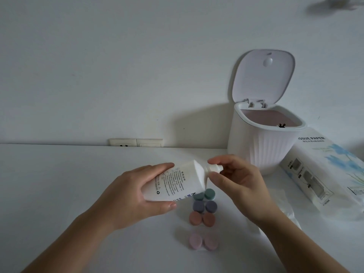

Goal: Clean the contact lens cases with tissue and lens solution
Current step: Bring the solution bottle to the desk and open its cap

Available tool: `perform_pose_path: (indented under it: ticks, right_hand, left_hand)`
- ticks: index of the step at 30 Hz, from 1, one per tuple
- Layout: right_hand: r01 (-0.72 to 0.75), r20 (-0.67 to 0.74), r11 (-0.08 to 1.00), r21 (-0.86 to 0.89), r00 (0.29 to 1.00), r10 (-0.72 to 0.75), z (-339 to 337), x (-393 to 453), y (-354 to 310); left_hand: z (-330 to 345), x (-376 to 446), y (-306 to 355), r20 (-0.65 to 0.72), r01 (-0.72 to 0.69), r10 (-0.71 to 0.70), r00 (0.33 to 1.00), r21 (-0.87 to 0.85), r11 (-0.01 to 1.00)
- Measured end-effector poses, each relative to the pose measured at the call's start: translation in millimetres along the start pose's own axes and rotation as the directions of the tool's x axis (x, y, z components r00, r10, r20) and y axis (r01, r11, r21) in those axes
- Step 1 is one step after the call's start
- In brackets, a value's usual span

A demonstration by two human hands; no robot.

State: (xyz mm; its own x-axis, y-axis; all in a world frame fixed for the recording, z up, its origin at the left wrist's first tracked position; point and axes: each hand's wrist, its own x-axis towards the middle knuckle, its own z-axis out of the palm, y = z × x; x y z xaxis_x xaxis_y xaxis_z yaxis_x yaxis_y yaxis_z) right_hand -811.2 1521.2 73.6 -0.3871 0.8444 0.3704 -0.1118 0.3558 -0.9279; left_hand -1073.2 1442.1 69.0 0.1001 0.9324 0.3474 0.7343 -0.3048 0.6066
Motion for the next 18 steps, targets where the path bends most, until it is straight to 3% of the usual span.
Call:
perform_pose_path:
  ticks: [3,8,12,18]
  right_hand:
    - [0.018,-0.018,1.000,-0.002,1.000,-0.018,0,1,-1]
    - [0.075,-0.177,0.990,-0.116,0.980,-0.095,-8,4,-4]
    - [-0.057,-0.267,0.916,-0.397,0.962,-0.056,-14,10,6]
    - [-0.262,-0.270,0.766,-0.587,0.955,0.120,-21,16,24]
  left_hand:
    - [0,0,-1,0.001,-0.001,0.001,1.000,-0.024,1.000]
    - [0,2,-5,-0.072,0.020,-0.030,0.997,-0.137,0.990]
    - [-5,8,-10,-0.227,0.062,-0.142,0.964,-0.326,0.943]
    - [-11,15,-29,-0.294,0.176,-0.360,0.886,-0.504,0.845]
